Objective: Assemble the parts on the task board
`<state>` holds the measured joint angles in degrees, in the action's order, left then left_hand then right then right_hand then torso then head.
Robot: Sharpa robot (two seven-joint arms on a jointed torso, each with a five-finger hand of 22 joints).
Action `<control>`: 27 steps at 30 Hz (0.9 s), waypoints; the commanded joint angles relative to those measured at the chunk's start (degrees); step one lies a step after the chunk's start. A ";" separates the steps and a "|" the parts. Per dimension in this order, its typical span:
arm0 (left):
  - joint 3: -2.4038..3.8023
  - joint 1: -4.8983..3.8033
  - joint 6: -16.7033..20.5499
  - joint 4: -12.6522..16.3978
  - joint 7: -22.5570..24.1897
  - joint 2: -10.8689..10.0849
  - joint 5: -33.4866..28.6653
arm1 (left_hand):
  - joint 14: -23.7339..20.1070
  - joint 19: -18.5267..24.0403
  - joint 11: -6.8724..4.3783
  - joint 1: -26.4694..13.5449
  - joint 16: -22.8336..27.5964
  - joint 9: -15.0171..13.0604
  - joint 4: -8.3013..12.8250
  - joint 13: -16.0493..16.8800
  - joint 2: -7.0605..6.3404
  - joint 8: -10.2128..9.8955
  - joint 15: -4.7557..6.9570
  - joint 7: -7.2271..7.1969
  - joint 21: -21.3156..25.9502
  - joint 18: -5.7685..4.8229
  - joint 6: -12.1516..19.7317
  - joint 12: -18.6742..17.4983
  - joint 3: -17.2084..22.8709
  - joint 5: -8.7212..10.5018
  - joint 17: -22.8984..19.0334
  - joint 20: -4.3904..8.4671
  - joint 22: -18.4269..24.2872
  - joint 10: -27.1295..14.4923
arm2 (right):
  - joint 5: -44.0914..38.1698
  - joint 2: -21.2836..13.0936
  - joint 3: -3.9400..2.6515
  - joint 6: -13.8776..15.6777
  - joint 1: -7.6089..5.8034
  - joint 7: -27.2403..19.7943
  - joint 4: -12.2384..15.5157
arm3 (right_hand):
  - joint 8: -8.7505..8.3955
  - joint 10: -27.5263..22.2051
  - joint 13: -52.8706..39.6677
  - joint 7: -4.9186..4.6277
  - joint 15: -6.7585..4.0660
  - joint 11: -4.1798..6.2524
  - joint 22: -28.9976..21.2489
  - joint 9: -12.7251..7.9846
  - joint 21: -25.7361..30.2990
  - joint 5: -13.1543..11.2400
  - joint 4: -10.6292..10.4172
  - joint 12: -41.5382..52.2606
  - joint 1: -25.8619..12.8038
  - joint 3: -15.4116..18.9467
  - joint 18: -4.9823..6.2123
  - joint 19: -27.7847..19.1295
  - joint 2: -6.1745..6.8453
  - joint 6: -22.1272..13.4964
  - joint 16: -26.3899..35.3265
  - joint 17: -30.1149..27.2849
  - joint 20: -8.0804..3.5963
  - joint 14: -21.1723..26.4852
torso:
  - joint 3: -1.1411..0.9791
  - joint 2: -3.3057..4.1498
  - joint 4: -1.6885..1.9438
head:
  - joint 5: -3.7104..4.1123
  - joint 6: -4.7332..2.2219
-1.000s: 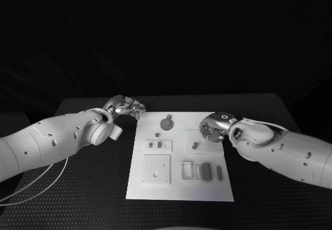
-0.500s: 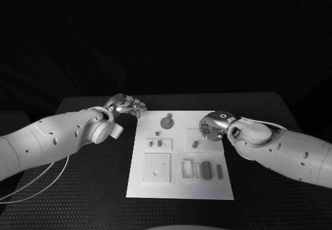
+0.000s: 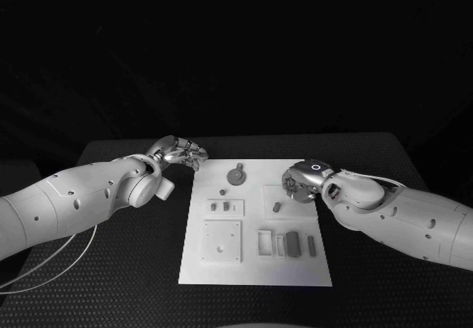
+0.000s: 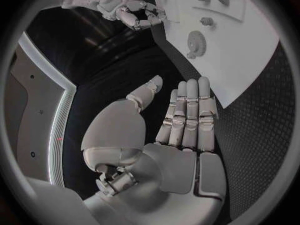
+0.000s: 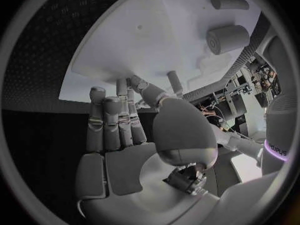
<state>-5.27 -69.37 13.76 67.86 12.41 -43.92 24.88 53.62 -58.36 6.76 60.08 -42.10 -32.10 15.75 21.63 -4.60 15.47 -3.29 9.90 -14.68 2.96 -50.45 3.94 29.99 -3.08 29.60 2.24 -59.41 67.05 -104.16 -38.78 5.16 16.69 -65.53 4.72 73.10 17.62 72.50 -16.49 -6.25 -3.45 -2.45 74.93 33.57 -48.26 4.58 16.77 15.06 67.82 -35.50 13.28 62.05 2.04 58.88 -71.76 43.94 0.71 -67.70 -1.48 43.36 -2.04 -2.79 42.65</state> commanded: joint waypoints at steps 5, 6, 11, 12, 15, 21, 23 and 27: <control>0.05 -0.08 -0.57 0.06 0.37 0.17 -0.41 | 0.27 -0.11 -0.04 -0.73 0.45 0.09 0.04 -0.07 0.09 0.04 -0.28 0.11 0.40 1.19 0.50 -0.07 -0.41 -0.41 0.16 -0.13 0.10 -0.51 | -0.30 0.07 0.31 0.92 0.53 -0.10 0.75 | 0.20 0.45 -0.22 -0.04 -0.48 0.14 0.39 0.43 -0.21 0.03 0.04 -0.37 0.68 -0.27 1.72 0.27 -0.39 0.56 0.25 0.12 -0.26 -0.06 | -0.04 0.00 0.03 | -0.16 -0.11; 0.05 -0.08 -0.58 0.05 0.35 0.17 -0.41 | 0.27 -0.12 -0.03 -0.74 0.46 0.09 0.04 -0.08 0.09 0.03 -0.28 0.12 0.41 1.19 0.51 -0.07 -0.42 -0.41 0.17 -0.13 0.10 -0.51 | -0.26 0.00 0.30 0.99 0.52 -0.11 0.85 | 0.21 0.46 -0.22 -0.04 -0.49 0.14 0.39 0.44 -0.21 0.03 0.04 -0.37 0.68 -0.27 1.72 0.28 -0.40 0.56 0.25 0.13 -0.26 -0.06 | -0.05 0.00 0.00 | -0.23 -0.16; 0.05 -0.08 -0.62 0.05 0.32 0.17 -0.41 | 0.29 -0.14 -0.03 -0.80 0.53 0.12 -0.02 -0.09 0.08 0.01 -0.28 0.15 0.45 1.19 0.59 -0.06 -0.46 -0.42 0.24 -0.14 0.13 -0.54 | -0.07 -0.39 0.09 1.38 0.42 -0.14 1.60 | 0.25 0.54 -0.27 -0.01 -0.52 0.17 0.41 0.53 -0.23 0.03 0.02 -0.40 0.76 -0.31 1.72 0.34 -0.47 0.59 0.26 0.15 -0.27 -0.09 | -0.06 0.02 -0.08 | -0.26 -0.22; 0.05 -0.08 -0.63 0.05 0.32 0.17 -0.41 | 0.30 -0.15 -0.03 -0.81 0.54 0.12 -0.02 -0.10 0.08 0.01 -0.28 0.16 0.46 1.19 0.60 -0.06 -0.46 -0.42 0.25 -0.14 0.14 -0.54 | -0.07 -0.44 0.04 1.52 0.35 -0.14 1.72 | 0.25 0.55 -0.28 -0.01 -0.52 0.17 0.42 0.54 -0.23 0.03 0.02 -0.40 0.77 -0.31 1.72 0.34 -0.47 0.59 0.26 0.16 -0.27 -0.10 | -0.07 0.02 -0.09 | -0.28 -0.25; 0.05 -0.08 -0.66 0.04 0.32 0.21 -0.41 | 0.31 -0.16 -0.02 -0.84 0.58 0.14 -0.04 -0.11 0.07 -0.01 -0.28 0.18 0.48 1.19 0.65 -0.06 -0.49 -0.42 0.28 -0.14 0.15 -0.55 | 0.09 -0.66 -0.18 1.73 0.12 -0.14 2.14 | 0.28 0.60 -0.31 0.00 -0.54 0.19 0.44 0.59 -0.25 0.03 0.02 -0.42 0.80 -0.31 1.72 0.38 -0.43 0.62 0.26 0.18 -0.28 -0.13 | -0.08 0.02 -0.10 | -0.32 -0.28; 0.05 -0.08 -0.70 0.00 0.33 0.24 -0.41 | 0.33 -0.19 -0.01 -0.90 0.65 0.17 -0.10 -0.13 0.06 -0.03 -0.28 0.21 0.52 1.19 0.73 -0.06 -0.53 -0.42 0.35 -0.14 0.18 -0.59 | 0.77 -1.18 -0.66 1.87 -0.61 -0.17 3.22 | 0.33 0.69 -0.37 0.02 -0.57 0.22 0.47 0.68 -0.27 0.02 0.01 -0.43 0.82 -0.29 1.72 0.44 -0.39 0.66 0.25 0.21 -0.28 -0.18 | -0.06 0.01 -0.05 | -0.30 -0.31; 0.05 -0.08 -0.68 -0.01 0.30 0.22 -0.41 | 0.34 -0.19 -0.01 -0.92 0.67 0.18 -0.11 -0.13 0.06 -0.03 -0.28 0.22 0.54 1.19 0.75 -0.06 -0.54 -0.42 0.37 -0.14 0.19 -0.60 | 1.08 -1.38 -0.82 1.84 -0.80 -0.20 3.66 | 0.34 0.71 -0.38 0.03 -0.57 0.22 0.47 0.70 -0.28 0.02 0.01 -0.43 0.82 -0.29 1.72 0.45 -0.39 0.66 0.25 0.22 -0.28 -0.19 | -0.05 0.00 -0.06 | -0.31 -0.32; 0.05 -0.08 -0.78 -0.05 0.28 0.21 -0.41 | 0.35 -0.20 0.00 -0.97 0.72 0.19 -0.15 -0.15 0.05 -0.04 -0.29 0.24 0.57 1.18 0.79 -0.06 -0.57 -0.43 0.42 -0.15 0.21 -0.62 | 1.59 -1.70 -1.10 1.69 -1.19 -0.24 4.30 | 0.35 0.76 -0.41 0.03 -0.59 0.24 0.49 0.74 -0.29 0.02 0.00 -0.44 0.82 -0.29 1.72 0.48 -0.38 0.67 0.25 0.24 -0.29 -0.21 | -0.06 0.02 -0.08 | -0.31 -0.35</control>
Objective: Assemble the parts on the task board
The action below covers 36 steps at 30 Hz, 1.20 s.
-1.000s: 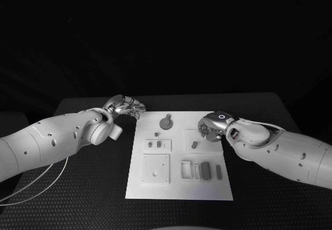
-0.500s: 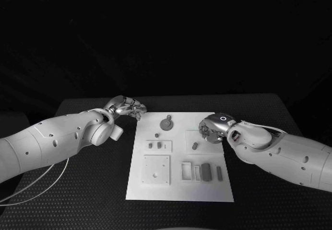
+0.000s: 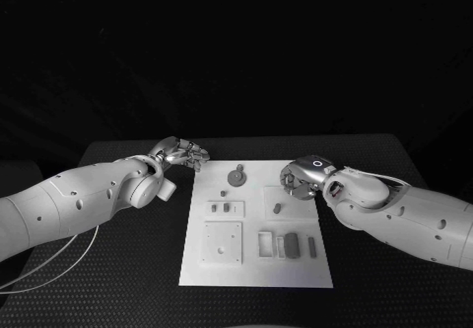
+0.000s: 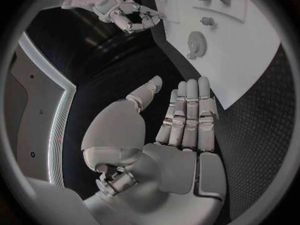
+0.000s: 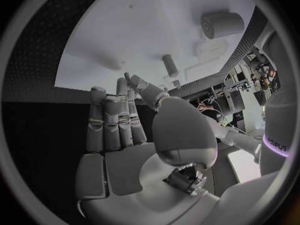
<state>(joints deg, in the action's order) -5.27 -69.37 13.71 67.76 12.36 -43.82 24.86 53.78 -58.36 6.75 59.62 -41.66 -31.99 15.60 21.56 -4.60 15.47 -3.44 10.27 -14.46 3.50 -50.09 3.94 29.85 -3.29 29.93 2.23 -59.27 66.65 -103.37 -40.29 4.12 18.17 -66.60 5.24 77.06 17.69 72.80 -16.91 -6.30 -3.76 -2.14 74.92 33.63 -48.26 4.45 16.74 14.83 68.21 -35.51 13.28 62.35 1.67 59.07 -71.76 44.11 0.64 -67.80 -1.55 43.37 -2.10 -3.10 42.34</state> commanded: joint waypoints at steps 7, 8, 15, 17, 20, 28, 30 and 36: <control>0.05 -0.07 -0.78 0.03 0.25 0.07 -0.39 | 0.20 -0.21 0.02 -0.57 0.37 0.10 -0.06 -0.10 0.04 -0.04 -0.14 -0.11 0.40 0.64 0.48 -0.06 -0.45 -0.23 0.16 -0.14 0.10 -0.26 | 2.04 -0.72 -0.17 -0.16 -0.21 -1.05 1.01 | 0.30 0.51 -0.03 0.08 -0.30 -0.06 0.52 0.73 -0.29 0.15 0.02 -0.22 0.41 -0.27 1.72 0.20 -0.01 0.49 0.26 0.09 -0.22 -0.13 | 0.02 0.03 0.01 | -0.02 -0.08; 0.05 -0.07 -0.78 0.01 0.24 0.06 -0.39 | 0.20 -0.21 0.03 -0.58 0.38 0.11 -0.06 -0.10 0.04 -0.04 -0.14 -0.11 0.41 0.64 0.49 -0.06 -0.46 -0.23 0.17 -0.14 0.11 -0.26 | 2.15 -0.89 -0.21 -0.12 -0.21 -1.08 1.30 | 0.30 0.51 -0.03 0.08 -0.30 -0.06 0.52 0.73 -0.29 0.15 0.02 -0.23 0.41 -0.27 1.72 0.20 -0.01 0.49 0.26 0.09 -0.22 -0.13 | 0.02 0.03 0.02 | -0.04 -0.07; 0.05 -0.07 -0.52 -0.21 0.34 -0.04 -0.39 | 0.21 -0.22 0.04 -0.58 0.44 0.12 -0.07 -0.12 0.03 -0.05 -0.14 -0.09 0.44 0.65 0.54 -0.06 -0.47 -0.24 0.22 -0.14 0.13 -0.30 | 4.62 -2.20 -0.96 0.71 -0.21 -1.79 6.23 | 0.31 0.54 -0.06 0.08 -0.31 -0.05 0.53 0.78 -0.29 0.15 0.02 -0.25 0.39 -0.26 1.72 0.22 -0.02 0.48 0.28 0.10 -0.22 -0.14 | 0.03 0.00 -0.05 | -0.77 -0.06; 0.05 -0.07 -0.47 -0.28 0.40 0.01 -0.39 | 0.21 -0.23 0.04 -0.57 0.46 0.13 -0.06 -0.13 0.02 -0.05 -0.14 -0.09 0.46 0.65 0.55 -0.06 -0.47 -0.24 0.24 -0.14 0.13 -0.31 | 5.07 -2.21 -1.07 0.87 -0.21 -2.05 7.66 | 0.31 0.55 -0.07 0.08 -0.32 -0.04 0.53 0.79 -0.29 0.15 0.02 -0.25 0.38 -0.26 1.72 0.22 -0.03 0.47 0.28 0.11 -0.22 -0.14 | 0.04 0.00 -0.10 | -1.14 -0.07; 0.05 -0.07 -0.42 -0.33 0.44 0.13 -0.39 | 0.22 -0.23 0.03 -0.55 0.48 0.13 -0.06 -0.13 0.02 -0.04 -0.14 -0.09 0.47 0.65 0.55 -0.05 -0.46 -0.25 0.26 -0.14 0.14 -0.30 | 5.68 -1.74 -1.09 1.24 -0.20 -2.47 9.60 | 0.31 0.55 -0.08 0.08 -0.33 -0.04 0.53 0.81 -0.29 0.15 0.02 -0.27 0.38 -0.26 1.72 0.23 -0.06 0.45 0.29 0.11 -0.22 -0.13 | 0.03 0.00 -0.05 | -1.67 -0.08; 0.05 -0.12 -0.03 -1.00 0.51 0.39 -0.41 | 0.24 -0.26 0.02 -0.52 0.53 0.14 -0.06 -0.13 0.04 -0.01 -0.13 -0.09 0.50 0.66 0.53 -0.03 -0.45 -0.25 0.32 -0.13 0.16 -0.28 | 5.77 1.08 -1.05 0.36 -0.07 -2.96 12.62 | 0.29 0.55 -0.11 0.06 -0.35 -0.03 0.54 0.87 -0.27 0.16 0.03 -0.34 0.36 -0.28 1.72 0.25 -0.14 0.38 0.34 0.13 -0.23 -0.11 | 0.11 -0.02 0.05 | -3.86 0.40; 0.05 -0.16 0.11 -1.13 0.50 0.48 -0.41 | 0.26 -0.27 0.02 -0.51 0.55 0.13 -0.06 -0.13 0.03 0.00 -0.13 -0.10 0.51 0.66 0.52 -0.02 -0.45 -0.25 0.34 -0.13 0.16 -0.27 | 5.51 1.91 -0.87 0.02 0.07 -2.97 12.59 | 0.28 0.54 -0.12 0.06 -0.35 -0.03 0.54 0.89 -0.26 0.16 0.03 -0.36 0.35 -0.29 1.72 0.25 -0.18 0.36 0.36 0.13 -0.23 -0.10 | 0.19 -0.10 0.02 | -4.42 0.58; 0.05 -0.21 0.12 -1.45 0.53 0.90 -0.46 | 0.28 -0.29 0.00 -0.49 0.60 0.14 -0.06 -0.14 0.00 0.04 -0.13 -0.11 0.53 0.66 0.50 0.00 -0.46 -0.25 0.39 -0.13 0.17 -0.24 | 4.20 4.57 0.33 -0.38 0.48 -3.14 11.62 | 0.26 0.51 -0.15 0.04 -0.35 -0.03 0.54 0.94 -0.22 0.16 0.05 -0.44 0.34 -0.30 1.72 0.23 -0.23 0.29 0.40 0.15 -0.23 -0.07 | 0.18 -0.11 -0.09 | -6.01 1.03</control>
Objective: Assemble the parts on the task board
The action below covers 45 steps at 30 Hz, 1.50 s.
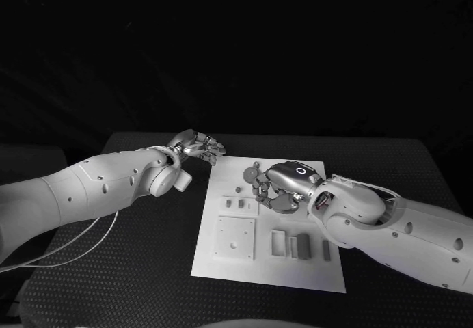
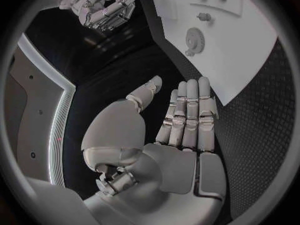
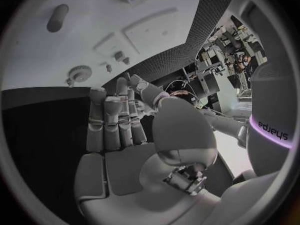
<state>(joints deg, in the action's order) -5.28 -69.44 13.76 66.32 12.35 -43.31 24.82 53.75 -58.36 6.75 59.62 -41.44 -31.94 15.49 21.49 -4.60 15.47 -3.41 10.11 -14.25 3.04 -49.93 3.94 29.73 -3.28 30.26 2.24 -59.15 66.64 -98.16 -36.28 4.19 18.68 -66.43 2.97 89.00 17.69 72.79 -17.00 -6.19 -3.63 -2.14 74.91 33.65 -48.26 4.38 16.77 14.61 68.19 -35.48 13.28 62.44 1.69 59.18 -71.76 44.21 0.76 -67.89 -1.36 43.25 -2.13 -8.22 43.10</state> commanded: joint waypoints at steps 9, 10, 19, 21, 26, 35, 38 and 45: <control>0.05 -0.38 0.02 -0.15 0.45 1.25 -0.45 | 0.33 -0.31 -0.01 -0.50 0.43 0.10 0.05 -0.07 -0.03 0.06 -0.16 0.05 0.35 1.11 0.33 0.01 -0.35 -0.26 0.11 -0.14 0.07 -0.22 | -2.66 3.18 2.50 -1.79 1.64 -0.89 -2.22 | 0.25 0.51 -0.08 -0.08 -0.47 -0.03 0.56 0.99 -0.19 0.23 0.03 -0.29 0.35 -0.34 1.72 0.12 -0.28 0.12 0.44 0.08 -0.34 0.07 | 0.08 0.05 0.15 | -2.88 1.40; 0.05 -0.38 -0.02 -0.17 0.44 1.31 -0.45 | 0.33 -0.31 -0.01 -0.50 0.44 0.10 0.05 -0.07 -0.03 0.06 -0.16 0.05 0.35 1.11 0.33 0.02 -0.35 -0.26 0.12 -0.14 0.07 -0.22 | -2.66 3.26 2.60 -1.82 1.75 -0.92 -2.28 | 0.25 0.51 -0.08 -0.08 -0.47 -0.03 0.56 0.99 -0.19 0.23 0.03 -0.29 0.35 -0.34 1.72 0.12 -0.29 0.12 0.44 0.08 -0.34 0.07 | 0.12 0.05 0.23 | -2.97 1.52; 0.05 -0.50 0.11 -0.22 0.45 1.59 -0.46 | 0.34 -0.33 -0.01 -0.50 0.51 0.11 0.02 -0.08 -0.05 0.08 -0.17 0.05 0.39 1.11 0.33 0.02 -0.35 -0.26 0.18 -0.14 0.09 -0.22 | -3.50 4.79 3.58 -2.24 3.24 -1.02 -3.45 | 0.24 0.51 -0.11 -0.09 -0.47 -0.04 0.57 1.05 -0.17 0.23 0.04 -0.34 0.34 -0.34 1.72 0.11 -0.32 0.08 0.46 0.11 -0.34 0.09 | 0.07 0.13 0.24 | -3.85 2.26; 0.05 -0.53 0.15 -0.22 0.46 1.62 -0.46 | 0.34 -0.33 -0.01 -0.51 0.52 0.11 0.02 -0.09 -0.05 0.09 -0.17 0.04 0.40 1.11 0.33 0.02 -0.35 -0.26 0.20 -0.14 0.10 -0.21 | -3.51 4.89 3.64 -2.31 3.30 -1.02 -3.55 | 0.24 0.51 -0.12 -0.09 -0.47 -0.04 0.57 1.06 -0.16 0.23 0.05 -0.35 0.34 -0.34 1.72 0.10 -0.32 0.07 0.47 0.11 -0.34 0.09 | 0.06 0.13 0.23 | -3.98 2.30; 0.05 -0.55 0.12 -0.16 0.47 1.63 -0.46 | 0.35 -0.34 -0.01 -0.50 0.56 0.11 0.01 -0.09 -0.06 0.10 -0.17 0.04 0.42 1.11 0.33 0.03 -0.35 -0.26 0.23 -0.14 0.11 -0.21 | -3.56 4.97 3.71 -2.68 3.38 -1.08 -3.70 | 0.24 0.51 -0.14 -0.09 -0.47 -0.04 0.58 1.10 -0.16 0.23 0.05 -0.38 0.35 -0.35 1.72 0.10 -0.33 0.05 0.48 0.13 -0.35 0.10 | 0.07 0.07 0.21 | -4.26 2.57; 0.05 -0.59 0.04 -0.08 0.48 1.75 -0.46 | 0.36 -0.35 -0.01 -0.50 0.63 0.13 -0.01 -0.10 -0.07 0.13 -0.18 0.04 0.46 1.10 0.33 0.03 -0.35 -0.26 0.29 -0.15 0.13 -0.21 | -3.65 5.51 4.44 -3.72 3.64 -1.14 -4.89 | 0.24 0.51 -0.17 -0.11 -0.47 -0.04 0.59 1.16 -0.14 0.22 0.04 -0.43 0.32 -0.33 1.72 0.09 -0.36 0.01 0.50 0.15 -0.34 0.11 | 0.07 0.09 0.21 | -4.59 2.95; 0.05 -0.60 -0.01 -0.09 0.46 1.74 -0.46 | 0.37 -0.36 -0.01 -0.52 0.65 0.13 -0.03 -0.11 -0.07 0.13 -0.18 0.04 0.47 1.10 0.33 0.03 -0.36 -0.26 0.31 -0.15 0.13 -0.21 | -3.65 5.54 4.60 -3.74 3.68 -1.18 -4.93 | 0.24 0.51 -0.18 -0.11 -0.46 -0.04 0.60 1.17 -0.13 0.22 0.04 -0.45 0.31 -0.33 1.72 0.09 -0.36 0.00 0.51 0.16 -0.34 0.12 | 0.10 0.10 0.18 | -4.68 3.13; 0.05 -0.63 0.02 -0.11 0.45 1.84 -0.46 | 0.37 -0.36 -0.01 -0.53 0.70 0.14 -0.06 -0.12 -0.06 0.14 -0.18 0.04 0.50 1.09 0.34 0.03 -0.36 -0.26 0.36 -0.15 0.14 -0.21 | -3.67 5.54 4.68 -3.87 3.70 -1.24 -5.08 | 0.23 0.51 -0.20 -0.12 -0.47 -0.04 0.60 1.21 -0.12 0.22 0.05 -0.48 0.30 -0.32 1.72 0.08 -0.37 -0.02 0.52 0.18 -0.34 0.13 | 0.06 0.03 0.17 | -5.14 3.61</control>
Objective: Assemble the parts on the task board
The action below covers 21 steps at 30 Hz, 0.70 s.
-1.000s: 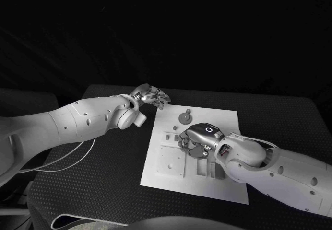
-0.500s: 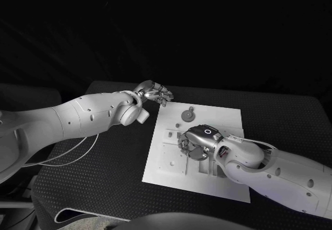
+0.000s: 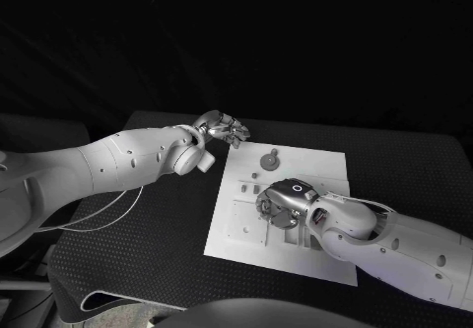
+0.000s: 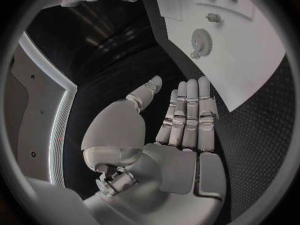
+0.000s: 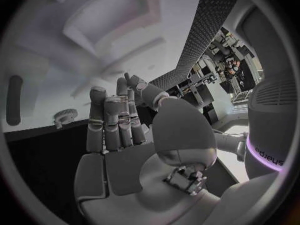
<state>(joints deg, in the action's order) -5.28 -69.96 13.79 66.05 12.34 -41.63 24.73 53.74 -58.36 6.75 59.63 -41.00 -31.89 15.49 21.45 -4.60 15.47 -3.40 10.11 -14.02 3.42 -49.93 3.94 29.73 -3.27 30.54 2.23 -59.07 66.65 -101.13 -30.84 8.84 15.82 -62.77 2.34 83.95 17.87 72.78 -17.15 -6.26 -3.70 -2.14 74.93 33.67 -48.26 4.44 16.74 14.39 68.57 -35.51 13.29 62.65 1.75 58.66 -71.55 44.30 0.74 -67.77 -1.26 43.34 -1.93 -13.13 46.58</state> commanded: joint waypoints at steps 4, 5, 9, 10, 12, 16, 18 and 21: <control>0.05 -0.14 -0.08 0.18 0.45 0.18 -0.37 | 0.38 -0.37 0.00 -0.52 0.30 0.10 -0.07 -0.08 -0.07 0.15 -0.19 0.04 0.29 0.71 0.35 0.02 -0.36 -0.26 0.11 -0.15 0.07 -0.22 | -0.72 0.28 0.13 -0.96 0.09 -0.65 -0.08 | 0.05 0.52 -0.07 -0.05 -0.40 -0.04 0.59 1.22 -0.12 0.16 0.09 -0.29 -0.08 -0.29 1.71 -0.13 -0.45 0.48 0.32 0.10 -0.33 0.01 | 0.00 -0.01 -0.03 | -0.43 0.30; 0.05 -0.15 -0.06 0.19 0.44 0.17 -0.37 | 0.38 -0.37 0.00 -0.52 0.31 0.10 -0.07 -0.08 -0.07 0.15 -0.19 0.04 0.30 0.71 0.35 0.02 -0.36 -0.26 0.12 -0.15 0.07 -0.22 | -0.72 0.33 0.14 -0.92 0.12 -0.68 -0.12 | 0.05 0.52 -0.08 -0.05 -0.40 -0.04 0.59 1.23 -0.11 0.16 0.09 -0.29 -0.08 -0.30 1.71 -0.13 -0.45 0.48 0.32 0.10 -0.33 0.01 | -0.02 -0.01 -0.03 | -0.46 0.28; 0.05 -0.20 -0.06 0.12 0.43 0.26 -0.37 | 0.38 -0.37 0.00 -0.53 0.34 0.11 -0.08 -0.09 -0.07 0.15 -0.20 0.04 0.31 0.71 0.36 0.02 -0.36 -0.26 0.14 -0.16 0.07 -0.23 | -0.75 0.43 0.19 -0.92 0.18 -0.69 -0.19 | 0.05 0.52 -0.09 -0.06 -0.40 -0.04 0.59 1.25 -0.11 0.16 0.09 -0.31 -0.08 -0.30 1.71 -0.13 -0.46 0.47 0.33 0.11 -0.33 0.01 | -0.06 -0.03 -0.03 | -0.49 0.22; 0.05 -0.20 -0.08 0.13 0.43 0.27 -0.37 | 0.38 -0.37 0.00 -0.53 0.35 0.11 -0.08 -0.09 -0.08 0.16 -0.20 0.04 0.32 0.71 0.36 0.02 -0.36 -0.26 0.16 -0.16 0.08 -0.23 | -0.75 0.47 0.20 -1.07 0.19 -0.70 -0.26 | 0.05 0.52 -0.09 -0.06 -0.40 -0.04 0.59 1.25 -0.11 0.16 0.09 -0.31 -0.08 -0.30 1.71 -0.13 -0.46 0.47 0.33 0.11 -0.33 0.02 | -0.06 -0.03 -0.03 | -0.49 0.22; 0.05 -0.21 -0.11 0.14 0.42 0.28 -0.37 | 0.38 -0.37 0.00 -0.53 0.37 0.11 -0.09 -0.10 -0.08 0.16 -0.20 0.04 0.33 0.71 0.36 0.02 -0.36 -0.26 0.17 -0.16 0.08 -0.23 | -0.76 0.57 0.23 -1.23 0.20 -0.68 -0.46 | 0.05 0.52 -0.09 -0.06 -0.40 -0.04 0.59 1.26 -0.10 0.16 0.09 -0.32 -0.08 -0.29 1.71 -0.13 -0.46 0.46 0.33 0.11 -0.33 0.02 | -0.03 -0.04 -0.04 | -0.49 0.22; 0.05 -0.24 -0.08 0.14 0.42 0.35 -0.37 | 0.39 -0.38 0.01 -0.55 0.41 0.12 -0.12 -0.10 -0.08 0.17 -0.20 0.05 0.35 0.70 0.37 0.02 -0.37 -0.26 0.21 -0.16 0.09 -0.23 | -0.79 0.71 0.35 -1.14 0.24 -0.70 -0.65 | 0.05 0.52 -0.10 -0.06 -0.40 -0.04 0.60 1.27 -0.10 0.16 0.09 -0.34 -0.09 -0.29 1.71 -0.14 -0.46 0.45 0.34 0.12 -0.33 0.02 | -0.02 -0.02 -0.07 | -0.35 0.16; 0.05 -0.24 -0.09 0.12 0.41 0.38 -0.37 | 0.39 -0.38 0.01 -0.55 0.42 0.13 -0.12 -0.11 -0.09 0.16 -0.20 0.05 0.36 0.70 0.39 0.02 -0.37 -0.26 0.22 -0.16 0.09 -0.24 | -0.84 0.79 0.38 -1.13 0.25 -0.70 -0.66 | 0.05 0.52 -0.10 -0.06 -0.40 -0.04 0.60 1.28 -0.09 0.16 0.09 -0.35 -0.09 -0.29 1.71 -0.14 -0.46 0.44 0.34 0.12 -0.33 0.02 | -0.05 -0.02 -0.04 | -0.40 0.22; 0.05 -0.24 -0.12 0.07 0.40 0.45 -0.37 | 0.39 -0.38 0.01 -0.55 0.45 0.14 -0.13 -0.11 -0.09 0.16 -0.20 0.06 0.38 0.70 0.41 0.02 -0.37 -0.26 0.25 -0.16 0.10 -0.25 | -0.85 0.93 0.44 -1.22 0.26 -0.75 -0.64 | 0.05 0.52 -0.11 -0.06 -0.40 -0.04 0.60 1.30 -0.09 0.16 0.09 -0.36 -0.08 -0.29 1.71 -0.14 -0.47 0.43 0.35 0.13 -0.33 0.03 | -0.08 -0.04 -0.03 | -0.51 0.33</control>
<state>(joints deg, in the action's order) -5.28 -70.12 13.79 66.03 12.33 -41.35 24.71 53.74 -58.36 6.75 59.63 -40.77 -31.85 15.33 21.40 -4.60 15.47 -3.40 10.11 -14.02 3.07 -49.93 3.94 29.58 -3.27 30.73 2.23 -59.02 66.65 -101.27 -30.03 9.20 15.50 -62.62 2.16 83.28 17.87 72.79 -17.26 -6.39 -3.76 -2.14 74.92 33.69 -48.26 4.38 16.75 14.41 68.57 -35.50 13.29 62.63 1.76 58.59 -71.55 44.34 0.77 -67.57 -1.32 43.31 -1.98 -13.54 46.80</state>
